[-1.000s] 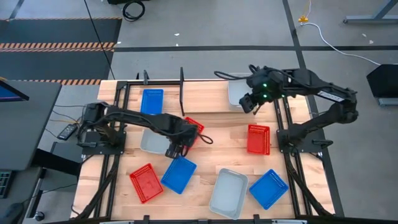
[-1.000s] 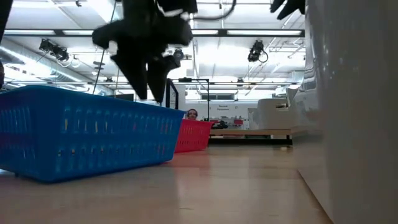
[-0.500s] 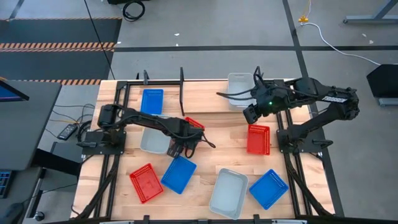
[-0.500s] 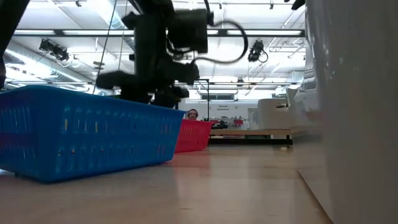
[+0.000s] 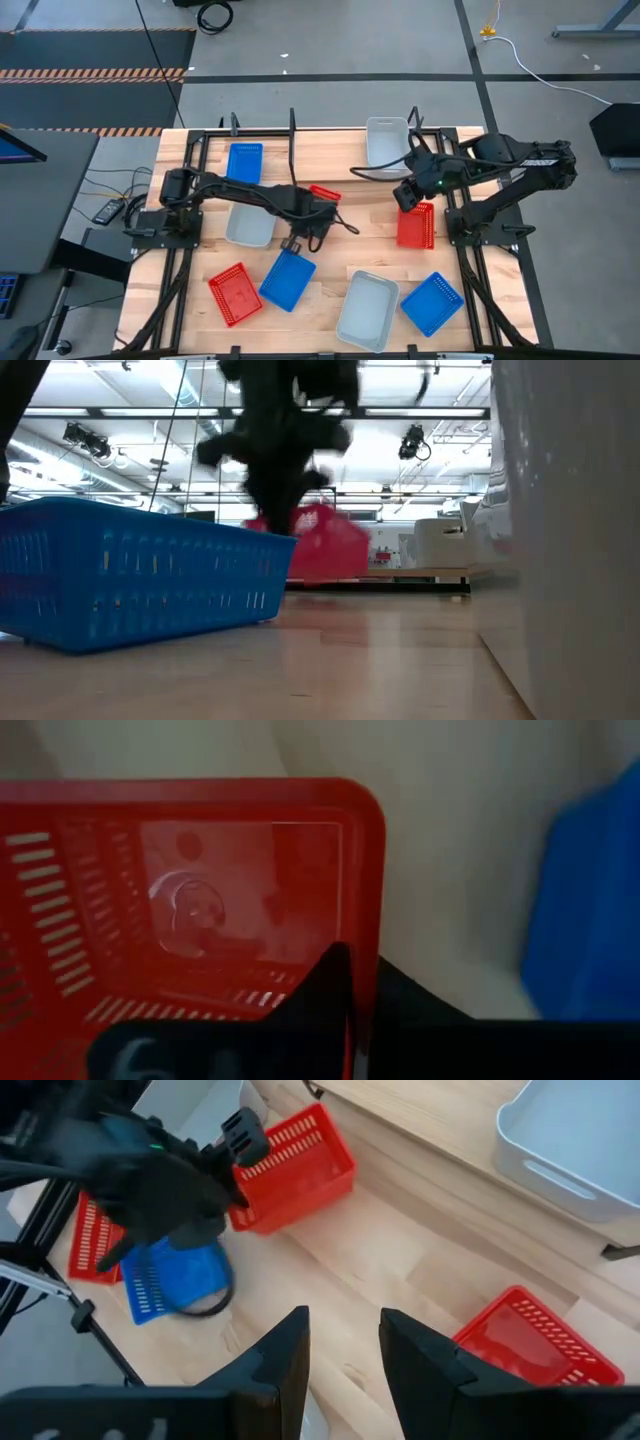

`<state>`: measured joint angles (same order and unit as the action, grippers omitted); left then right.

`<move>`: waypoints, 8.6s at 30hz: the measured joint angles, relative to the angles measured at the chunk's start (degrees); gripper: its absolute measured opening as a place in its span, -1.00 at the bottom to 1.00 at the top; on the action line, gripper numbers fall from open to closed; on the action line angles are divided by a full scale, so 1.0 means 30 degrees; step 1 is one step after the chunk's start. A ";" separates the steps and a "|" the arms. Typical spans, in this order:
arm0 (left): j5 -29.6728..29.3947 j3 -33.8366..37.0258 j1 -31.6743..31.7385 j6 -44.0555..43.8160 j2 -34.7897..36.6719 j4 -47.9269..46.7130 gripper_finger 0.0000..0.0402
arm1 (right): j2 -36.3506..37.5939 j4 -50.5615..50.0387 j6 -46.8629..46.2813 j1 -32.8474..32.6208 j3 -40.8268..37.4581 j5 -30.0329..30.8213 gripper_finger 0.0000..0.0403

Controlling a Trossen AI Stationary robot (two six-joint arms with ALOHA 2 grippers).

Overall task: Stack baskets on shelf by color
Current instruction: Put the top left red bin on the shelf, then put the bottom left blue bin on the shelf

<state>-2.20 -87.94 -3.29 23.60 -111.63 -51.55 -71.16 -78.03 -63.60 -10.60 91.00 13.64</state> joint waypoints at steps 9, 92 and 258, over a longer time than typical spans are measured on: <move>-0.1049 -0.4016 0.1219 -0.0427 0.0066 0.1759 -0.98 | 0.0000 -0.0018 -0.1295 -0.0323 0.0000 -0.0067 -0.36; -0.3348 -0.3972 0.6895 -0.6068 -0.2274 -0.0726 -0.34 | -0.0015 0.3616 -0.0763 -0.1533 -0.0007 0.3567 -0.36; -0.2801 -0.2136 0.6001 -0.2369 0.3960 0.1142 -0.93 | 0.0502 -0.2495 -0.5170 -0.7539 -0.1712 0.6753 -0.36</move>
<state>-10.60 -94.35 14.72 16.49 -99.75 -48.12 -69.65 -85.52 -79.11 -33.22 85.86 33.89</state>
